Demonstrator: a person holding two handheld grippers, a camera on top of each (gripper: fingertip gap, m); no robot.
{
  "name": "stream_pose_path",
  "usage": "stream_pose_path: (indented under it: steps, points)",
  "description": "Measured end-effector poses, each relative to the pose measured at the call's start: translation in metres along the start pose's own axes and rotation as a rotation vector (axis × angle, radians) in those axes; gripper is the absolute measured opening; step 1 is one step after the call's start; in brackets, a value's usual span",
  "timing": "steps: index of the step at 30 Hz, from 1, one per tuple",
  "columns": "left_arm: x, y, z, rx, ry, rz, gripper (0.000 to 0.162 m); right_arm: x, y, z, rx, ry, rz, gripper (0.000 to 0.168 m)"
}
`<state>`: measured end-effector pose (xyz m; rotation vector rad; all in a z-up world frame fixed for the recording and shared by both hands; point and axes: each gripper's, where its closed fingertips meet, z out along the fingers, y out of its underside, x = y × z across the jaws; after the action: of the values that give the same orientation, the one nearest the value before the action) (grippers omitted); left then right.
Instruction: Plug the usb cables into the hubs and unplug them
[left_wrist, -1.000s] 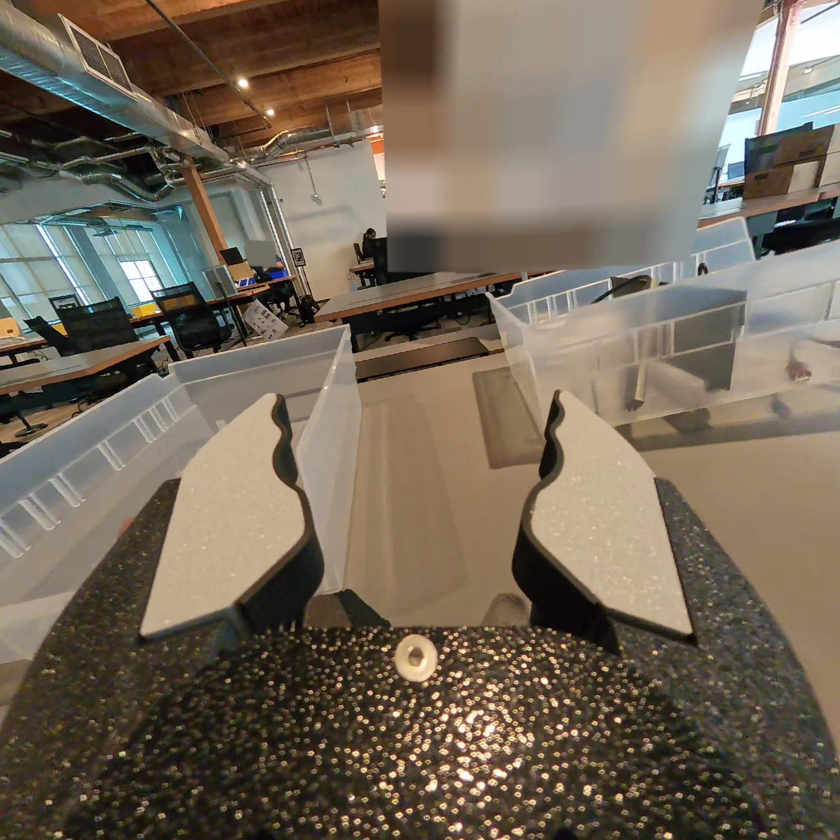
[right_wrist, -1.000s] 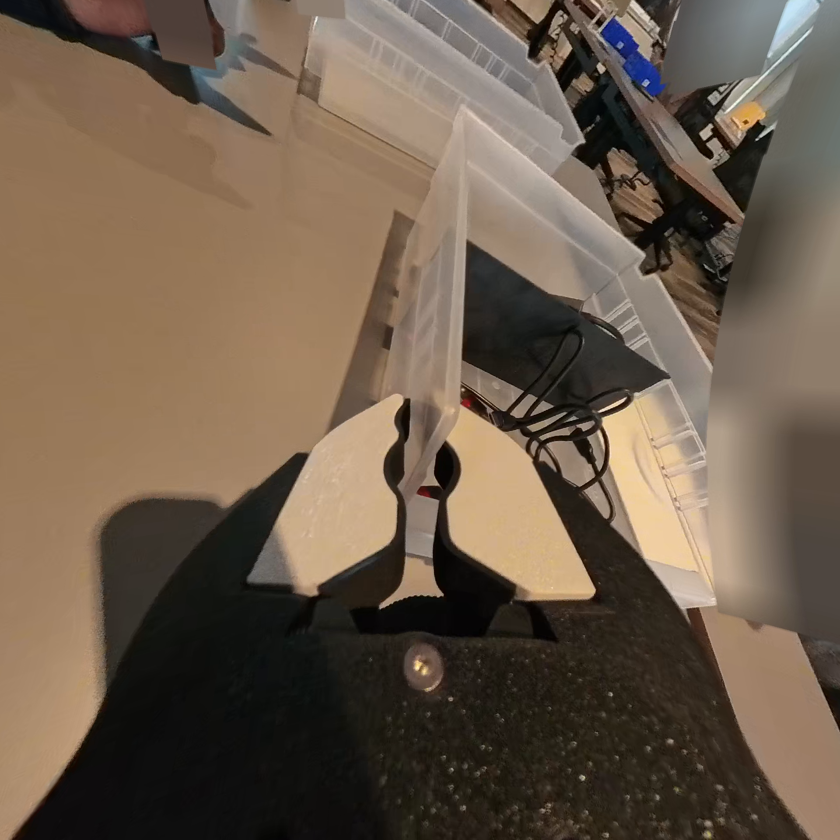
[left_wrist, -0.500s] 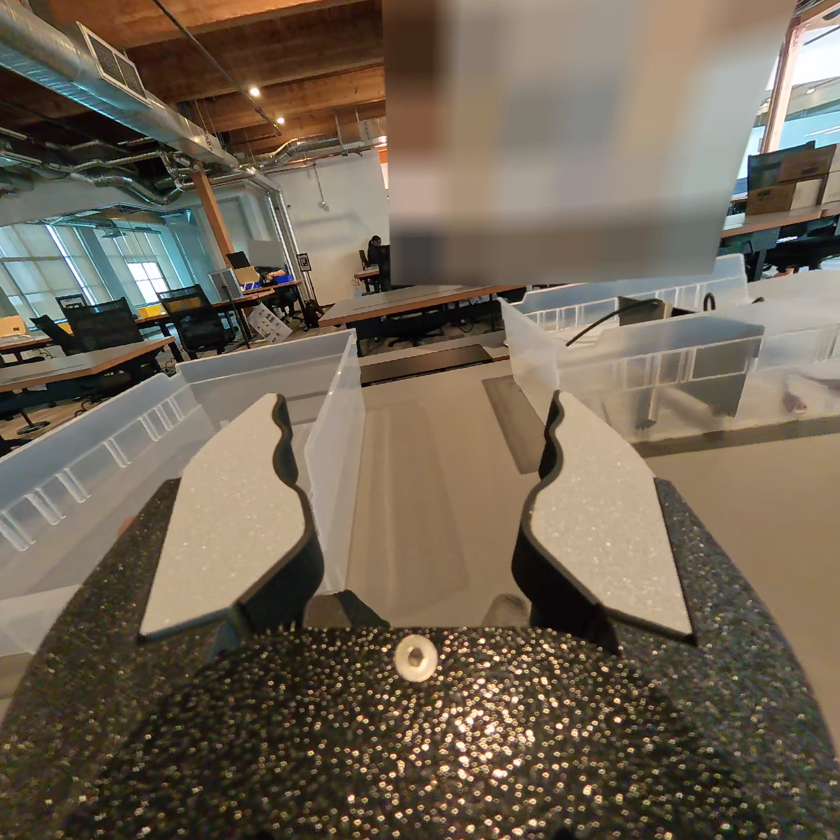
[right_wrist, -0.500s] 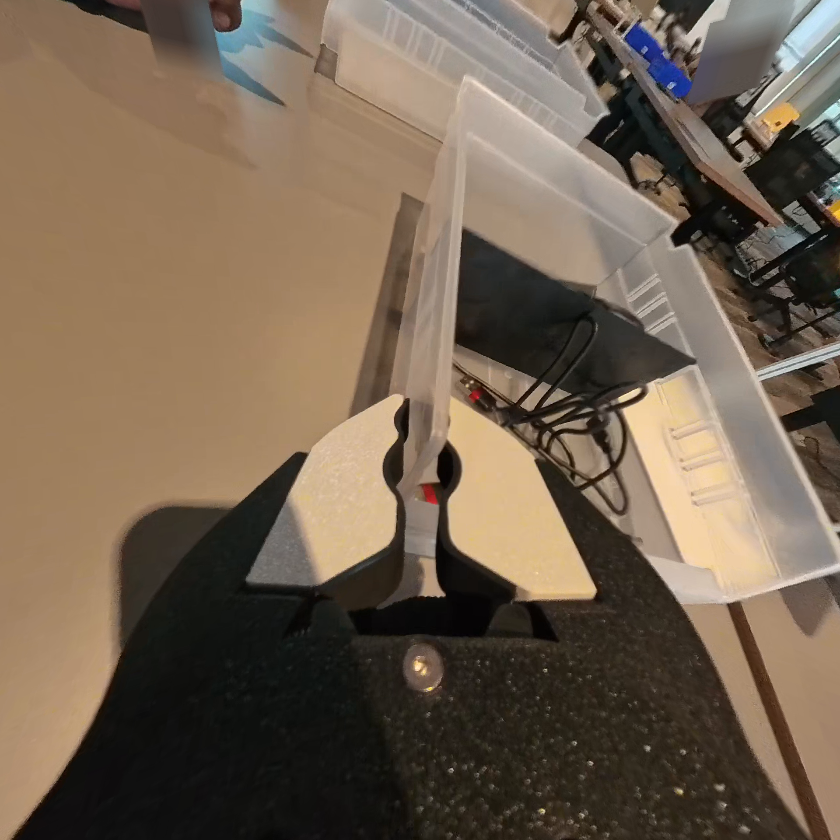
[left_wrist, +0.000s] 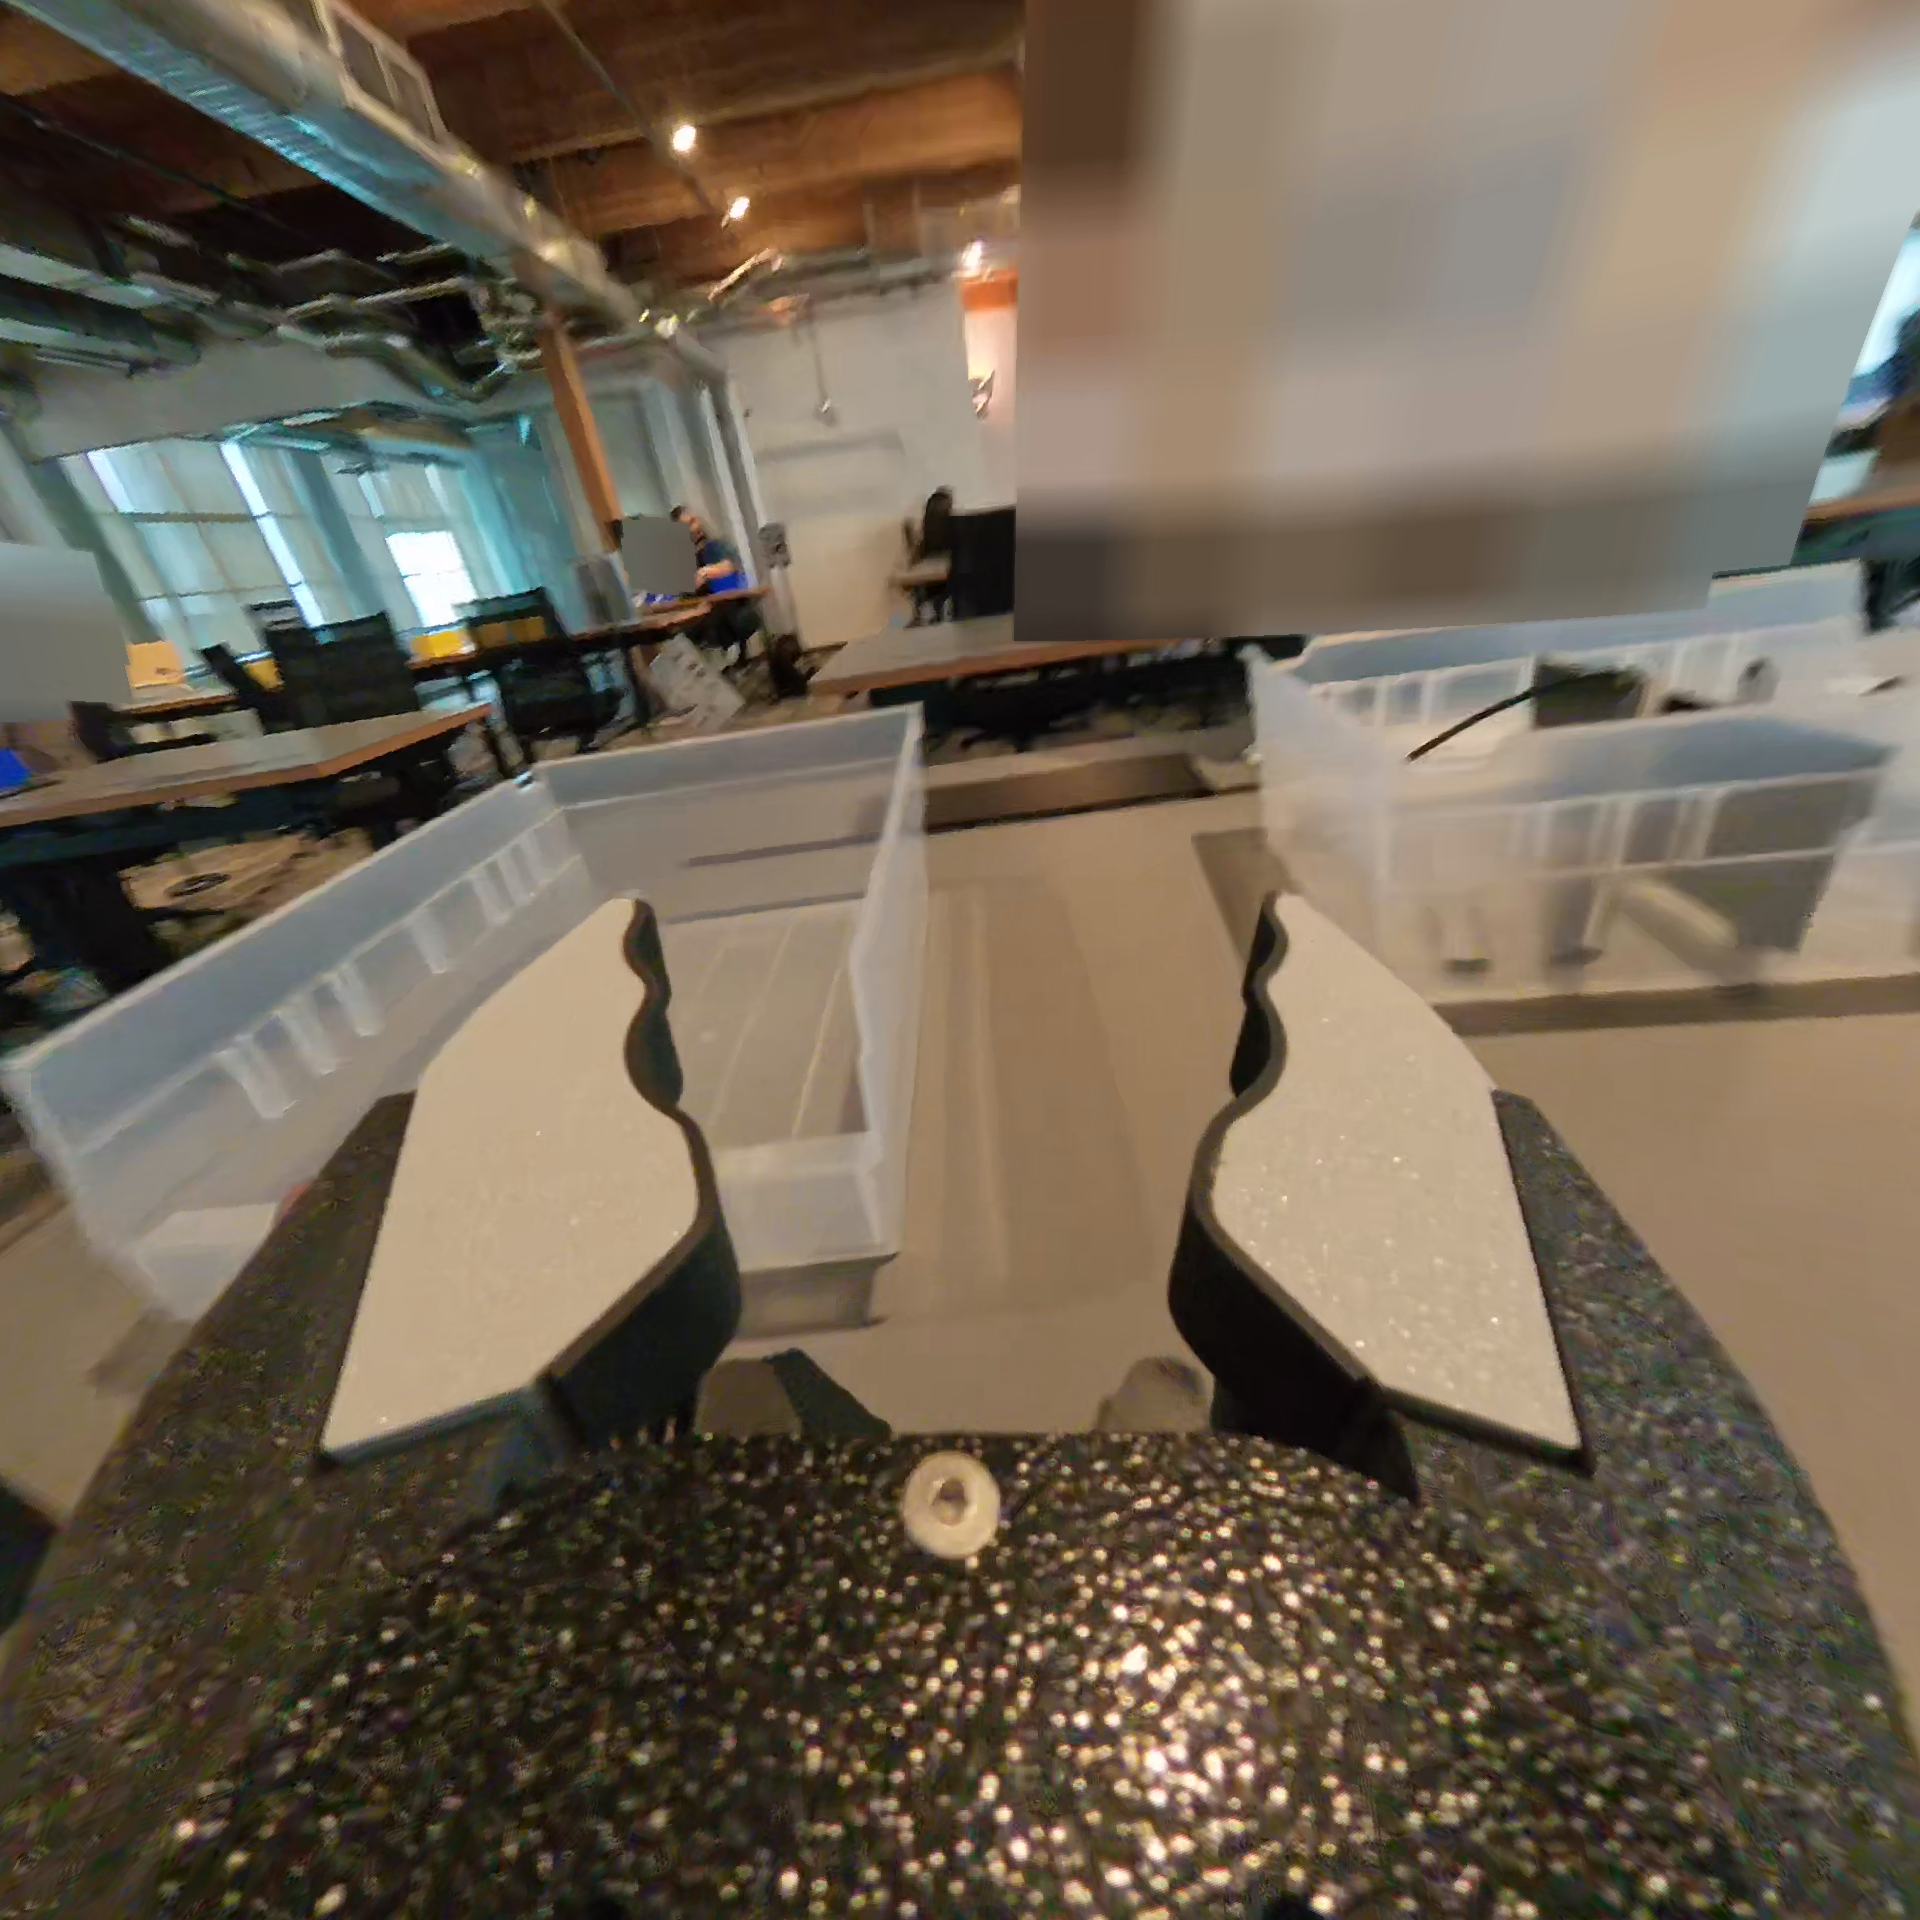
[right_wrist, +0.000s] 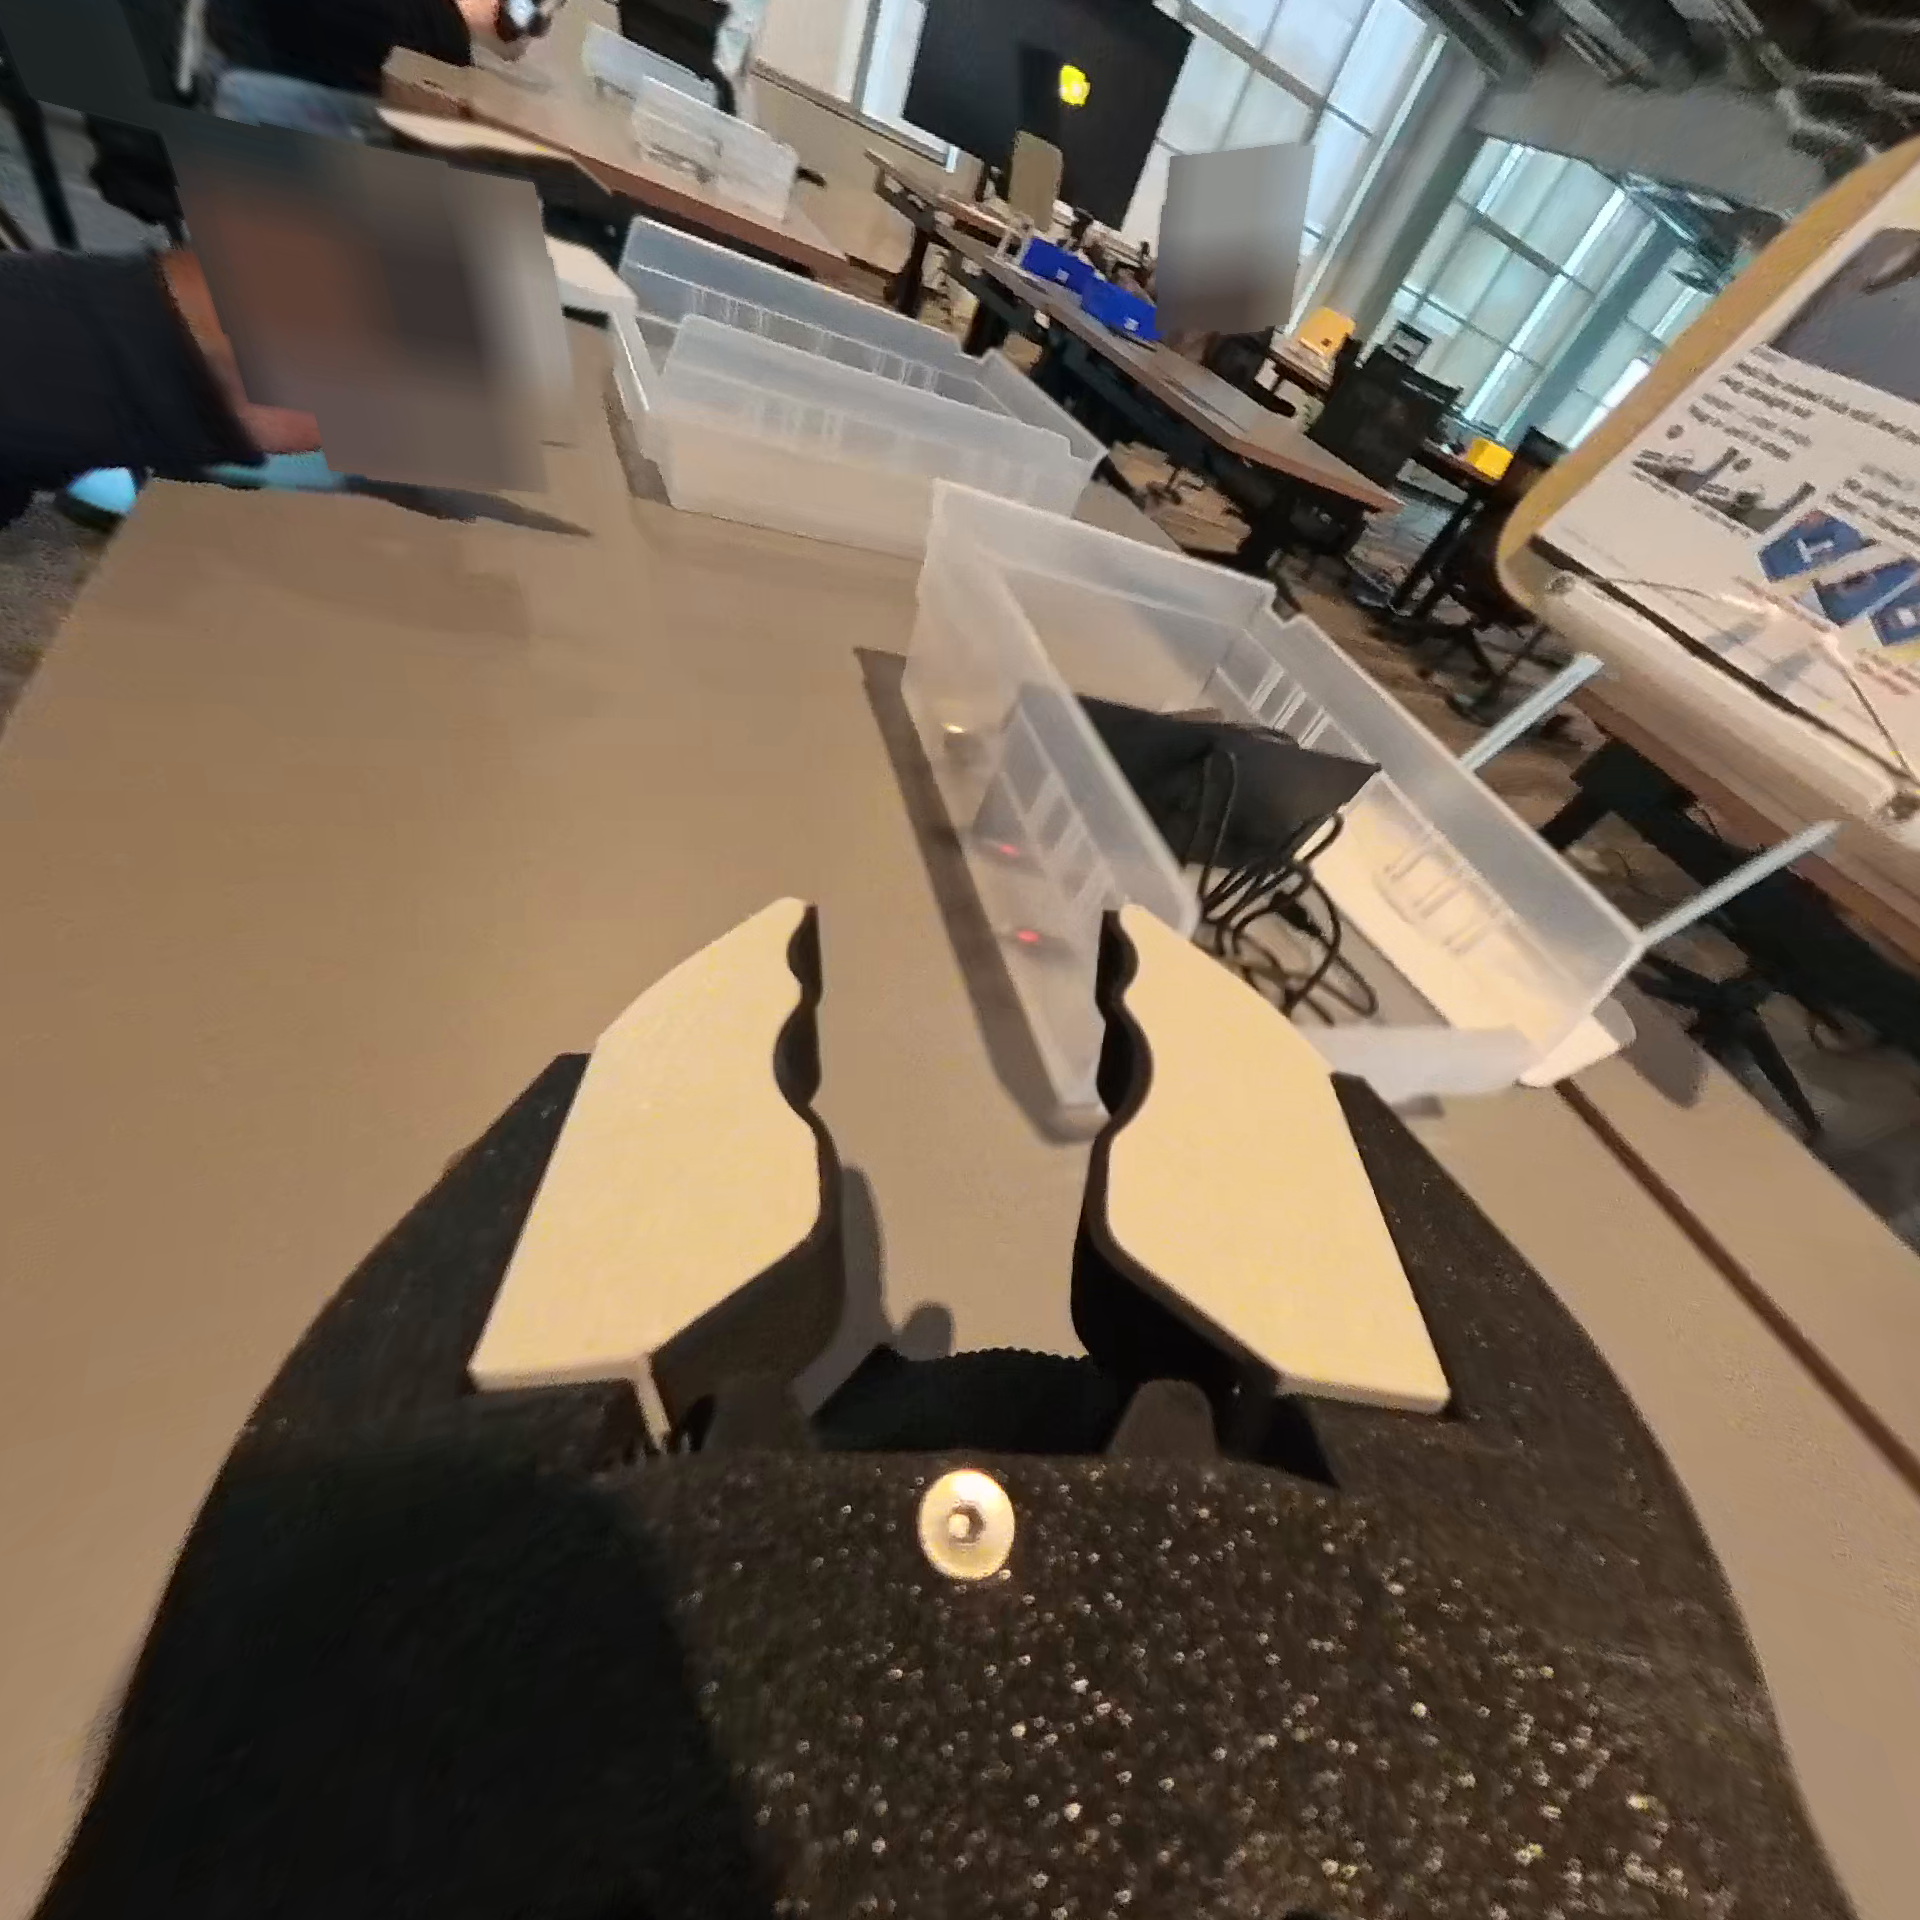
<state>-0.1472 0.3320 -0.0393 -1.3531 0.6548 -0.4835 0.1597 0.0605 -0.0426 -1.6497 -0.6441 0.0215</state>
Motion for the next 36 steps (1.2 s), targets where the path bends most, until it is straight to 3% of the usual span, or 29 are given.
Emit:
stream_pose_path:
  steps: [5, 12, 27, 36]
  points:
    - [-0.037, 0.018, 0.006, -0.279, -0.049, 0.019, 0.107, -0.045, 0.002, -0.039, 0.011, 0.066, 0.086, 0.047]
    - [-0.04, 0.057, 0.021, -0.53, 0.017, -0.001, 0.11, -0.06, 0.003, -0.048, 0.093, 0.126, 0.157, 0.041]
    - [-0.022, 0.063, 0.046, -0.471, 0.037, -0.004, 0.087, -0.061, 0.006, -0.046, 0.128, 0.109, 0.176, 0.037]
    - [-0.02, 0.066, 0.05, -0.474, 0.035, -0.004, 0.086, -0.061, 0.007, -0.045, 0.121, 0.11, 0.178, 0.036]
